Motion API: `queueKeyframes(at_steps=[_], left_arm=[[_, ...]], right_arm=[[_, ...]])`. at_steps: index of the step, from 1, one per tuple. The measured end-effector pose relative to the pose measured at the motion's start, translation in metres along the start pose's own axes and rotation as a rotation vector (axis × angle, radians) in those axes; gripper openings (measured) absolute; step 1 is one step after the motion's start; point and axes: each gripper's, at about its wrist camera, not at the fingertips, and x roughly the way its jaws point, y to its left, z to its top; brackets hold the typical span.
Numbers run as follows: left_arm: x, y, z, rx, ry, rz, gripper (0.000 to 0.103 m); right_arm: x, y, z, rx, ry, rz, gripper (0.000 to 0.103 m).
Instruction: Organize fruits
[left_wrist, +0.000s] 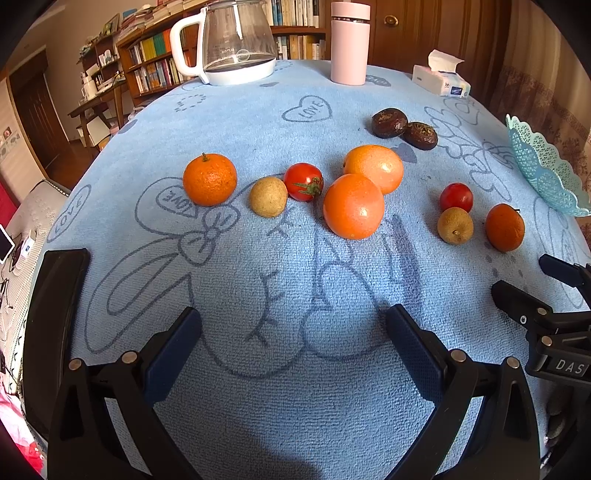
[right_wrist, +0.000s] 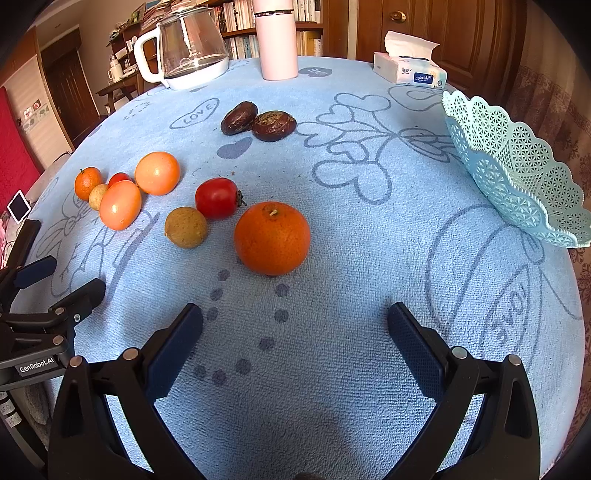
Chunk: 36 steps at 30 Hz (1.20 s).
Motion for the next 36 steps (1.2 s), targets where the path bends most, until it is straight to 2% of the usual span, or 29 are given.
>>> queueKeyframes(at_steps=[36], left_arm=[[-0.0005,-0.0003,0.0004,0.000,0.000,0.001,0.098]], right_arm=[[0.0006,0.0013,0.0012,-0.009,0.003,0.003,0.101]])
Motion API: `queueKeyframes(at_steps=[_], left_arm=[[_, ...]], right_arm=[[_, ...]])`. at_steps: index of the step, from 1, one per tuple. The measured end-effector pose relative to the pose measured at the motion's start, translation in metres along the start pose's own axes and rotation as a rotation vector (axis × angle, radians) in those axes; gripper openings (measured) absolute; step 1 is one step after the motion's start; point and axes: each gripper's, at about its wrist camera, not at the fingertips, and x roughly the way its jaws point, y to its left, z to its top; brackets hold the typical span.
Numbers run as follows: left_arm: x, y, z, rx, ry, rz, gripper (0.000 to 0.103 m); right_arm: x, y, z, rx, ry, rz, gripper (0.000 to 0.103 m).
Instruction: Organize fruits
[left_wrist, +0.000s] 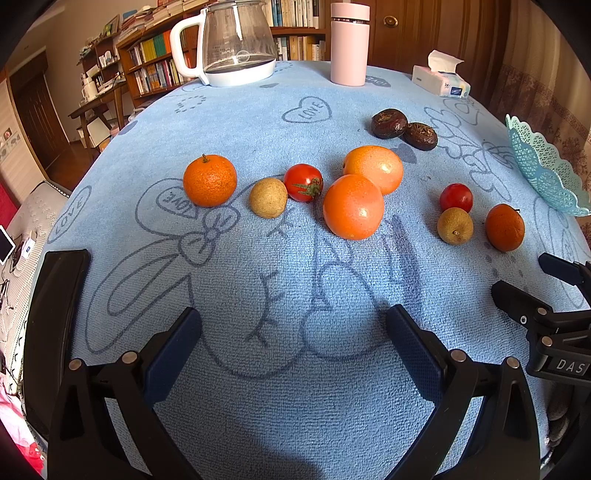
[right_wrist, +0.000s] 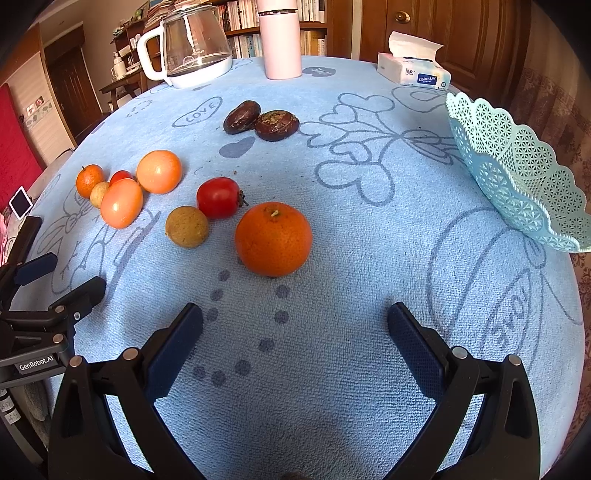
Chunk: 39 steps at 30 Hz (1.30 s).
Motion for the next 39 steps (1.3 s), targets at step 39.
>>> queueKeyframes(at_steps=[39], left_arm=[[-0.018,0.047,0.030,-0.073,-0.128,0.026,0.098]], right_arm=[[-0.035,-0.021,0.006,0.106,-0.159,0.138,0.101]])
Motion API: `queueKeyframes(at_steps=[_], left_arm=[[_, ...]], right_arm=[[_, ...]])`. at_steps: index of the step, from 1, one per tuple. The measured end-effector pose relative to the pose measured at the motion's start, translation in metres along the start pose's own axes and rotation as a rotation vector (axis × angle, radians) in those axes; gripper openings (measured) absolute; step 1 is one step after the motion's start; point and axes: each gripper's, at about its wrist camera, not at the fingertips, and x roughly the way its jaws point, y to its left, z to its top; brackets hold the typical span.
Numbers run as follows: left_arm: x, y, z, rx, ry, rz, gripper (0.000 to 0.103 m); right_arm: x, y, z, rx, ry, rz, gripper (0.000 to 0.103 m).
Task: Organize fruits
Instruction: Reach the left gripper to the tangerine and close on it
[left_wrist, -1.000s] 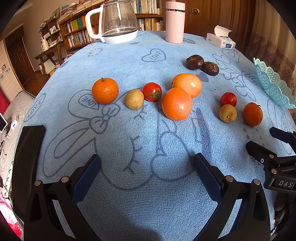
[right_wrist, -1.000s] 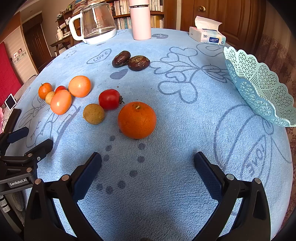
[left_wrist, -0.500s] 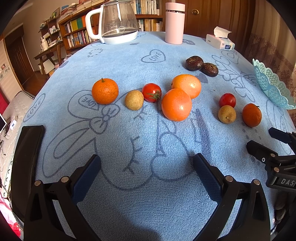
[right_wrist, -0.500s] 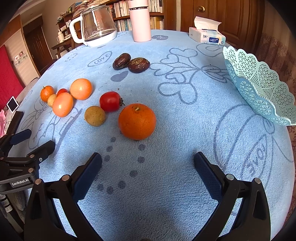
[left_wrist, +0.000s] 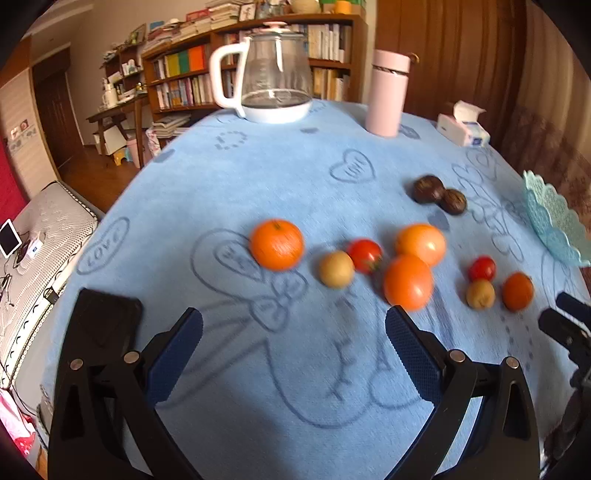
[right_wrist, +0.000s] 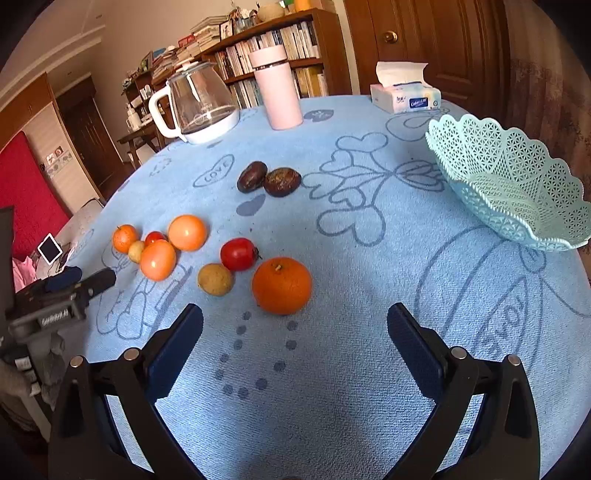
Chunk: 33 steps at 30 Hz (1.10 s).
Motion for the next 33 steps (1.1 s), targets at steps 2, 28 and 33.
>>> queueKeyframes(at_steps=[2,28,33], left_arm=[[0.001,0.007,0.008,-0.005,-0.014,0.016,0.098],[0.050,0.026,0.037,-0.067,0.009,-0.055,0.041],[0.038,0.025,0.038,-0.072,-0.040,-0.020,0.041]], right_arm=[[-0.004,0.001,0.001,0.000,-0.016,0.005,0.101],[-0.002,0.013,-0.002,-0.057,-0.015,0.016,0.083],[0.002,0.010,0.001,-0.057,0.002,-0.001,0.076]])
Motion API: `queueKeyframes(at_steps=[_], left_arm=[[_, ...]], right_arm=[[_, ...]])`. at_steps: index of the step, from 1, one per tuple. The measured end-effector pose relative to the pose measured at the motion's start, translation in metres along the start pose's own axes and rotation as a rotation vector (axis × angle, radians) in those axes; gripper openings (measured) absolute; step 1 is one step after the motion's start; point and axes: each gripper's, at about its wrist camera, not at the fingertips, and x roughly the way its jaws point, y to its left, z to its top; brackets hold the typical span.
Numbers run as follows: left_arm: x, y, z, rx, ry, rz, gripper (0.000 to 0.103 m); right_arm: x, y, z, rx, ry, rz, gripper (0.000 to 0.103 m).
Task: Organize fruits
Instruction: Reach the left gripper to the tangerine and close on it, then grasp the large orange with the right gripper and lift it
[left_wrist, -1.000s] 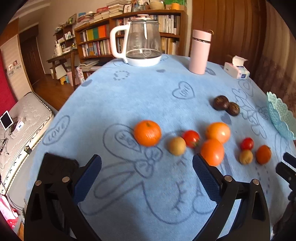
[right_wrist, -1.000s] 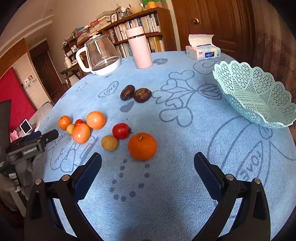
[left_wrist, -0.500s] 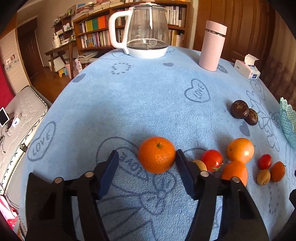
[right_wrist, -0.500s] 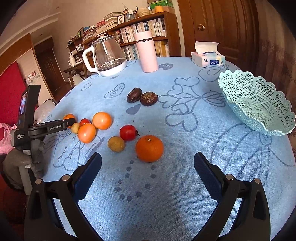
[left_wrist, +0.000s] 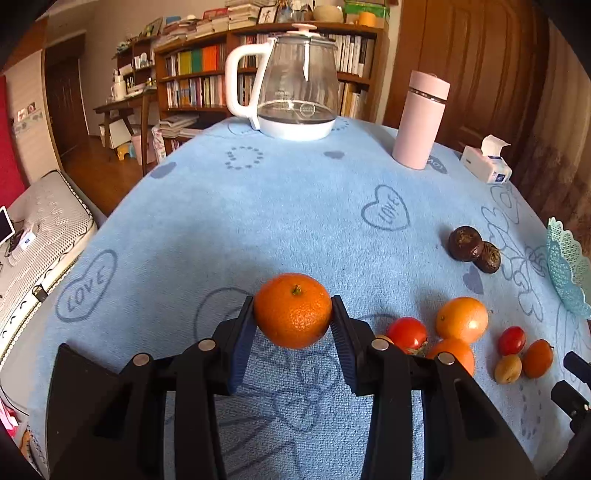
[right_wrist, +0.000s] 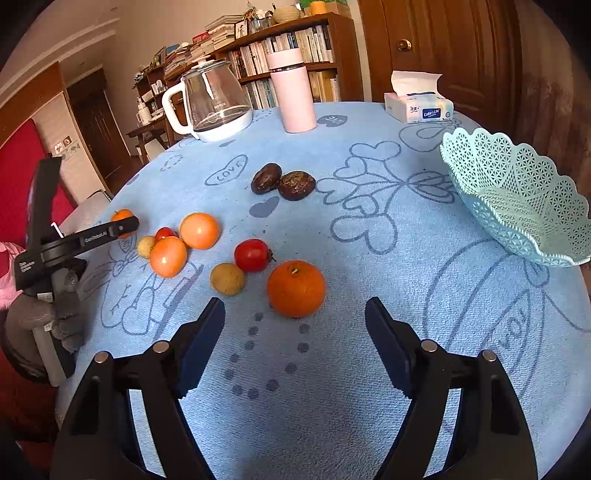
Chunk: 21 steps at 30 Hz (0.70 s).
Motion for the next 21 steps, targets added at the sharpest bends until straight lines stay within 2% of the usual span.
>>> queueKeyframes(at_steps=[7,10,12,14,21], left_arm=[[-0.014,-0.006,0.005,0.013,-0.033,0.004,0.041],[-0.019,-0.007,0.006,0.011,-0.042,-0.001,0.041],[-0.021,-0.007,0.007,0.009,-0.046,-0.003,0.041],[-0.021,-0.008,0.008,0.009,-0.045,-0.005,0.041],[-0.020,-0.012,0.005,0.014,-0.036,-0.010,0.041]], right_arm=[[0.012,-0.003,0.016,-0.004,0.020,-0.001,0.066],[0.023,0.000,0.019,-0.018,0.050,-0.009,0.057],[0.031,0.001,0.018,-0.023,0.074,-0.014,0.047],[0.038,0.000,0.016,-0.018,0.096,-0.005,0.043],[0.035,-0.002,0.014,-0.008,0.088,0.003,0.041]])
